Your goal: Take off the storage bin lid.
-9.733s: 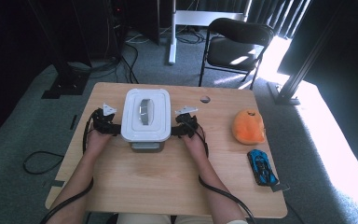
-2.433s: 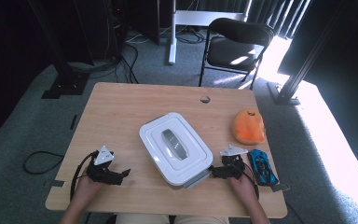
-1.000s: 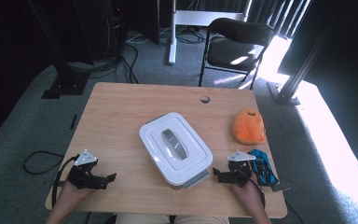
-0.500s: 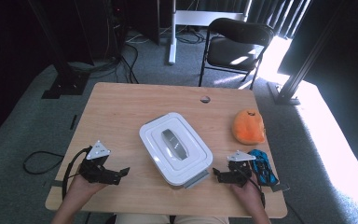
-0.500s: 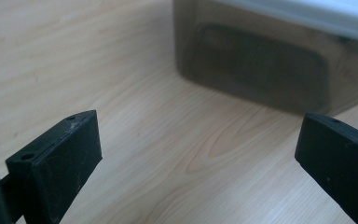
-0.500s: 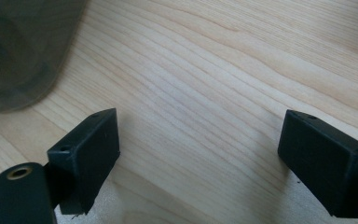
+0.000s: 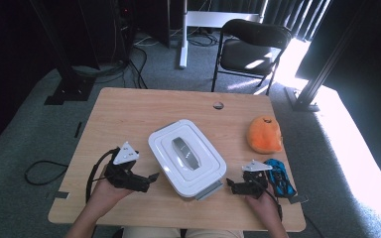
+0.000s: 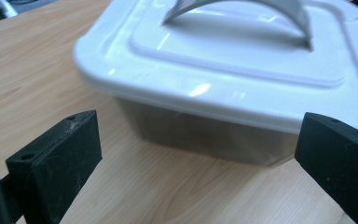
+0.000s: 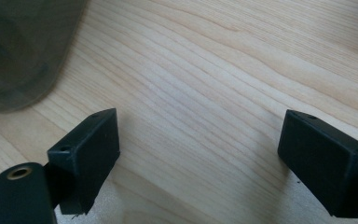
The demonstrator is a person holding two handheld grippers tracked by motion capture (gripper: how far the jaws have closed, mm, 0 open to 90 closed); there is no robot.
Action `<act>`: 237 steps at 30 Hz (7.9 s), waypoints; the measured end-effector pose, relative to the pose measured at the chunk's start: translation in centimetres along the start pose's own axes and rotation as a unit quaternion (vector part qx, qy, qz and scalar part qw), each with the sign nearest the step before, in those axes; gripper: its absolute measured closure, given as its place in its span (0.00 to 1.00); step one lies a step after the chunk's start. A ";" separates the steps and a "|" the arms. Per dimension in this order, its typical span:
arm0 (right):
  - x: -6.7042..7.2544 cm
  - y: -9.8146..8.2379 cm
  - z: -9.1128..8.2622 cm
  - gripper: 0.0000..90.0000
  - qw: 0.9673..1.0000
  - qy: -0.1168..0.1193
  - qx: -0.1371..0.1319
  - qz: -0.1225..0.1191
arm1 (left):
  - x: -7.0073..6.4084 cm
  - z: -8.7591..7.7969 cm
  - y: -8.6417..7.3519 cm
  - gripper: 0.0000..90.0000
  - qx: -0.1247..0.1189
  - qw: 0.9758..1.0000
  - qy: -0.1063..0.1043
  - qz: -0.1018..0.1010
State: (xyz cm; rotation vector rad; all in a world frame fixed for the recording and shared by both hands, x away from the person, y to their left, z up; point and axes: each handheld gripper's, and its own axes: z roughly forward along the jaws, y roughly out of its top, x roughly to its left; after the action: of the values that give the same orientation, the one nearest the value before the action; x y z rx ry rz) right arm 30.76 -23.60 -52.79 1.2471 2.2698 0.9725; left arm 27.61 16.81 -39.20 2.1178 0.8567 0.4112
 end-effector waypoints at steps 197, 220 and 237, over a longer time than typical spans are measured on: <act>0.1 -0.1 -0.1 0.14 1.000 -0.005 0.000 0.005 | 10.0 5.9 -11.6 0.47 -0.013 0.997 -0.062 -0.044; 0.1 -0.1 -0.1 0.14 1.000 -0.005 0.000 0.005 | 11.4 2.9 -12.5 0.00 -0.012 0.995 0.021 -0.093; 0.2 -0.1 -0.1 0.14 1.000 -0.015 -0.001 0.014 | 13.6 -0.1 -15.8 0.00 0.007 0.976 0.138 -0.166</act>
State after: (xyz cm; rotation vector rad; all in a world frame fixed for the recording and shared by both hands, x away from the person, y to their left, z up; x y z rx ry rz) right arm 30.48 -23.48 -52.80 1.2882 2.2332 0.9597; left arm 30.47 33.45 -51.39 1.9060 1.3532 0.5291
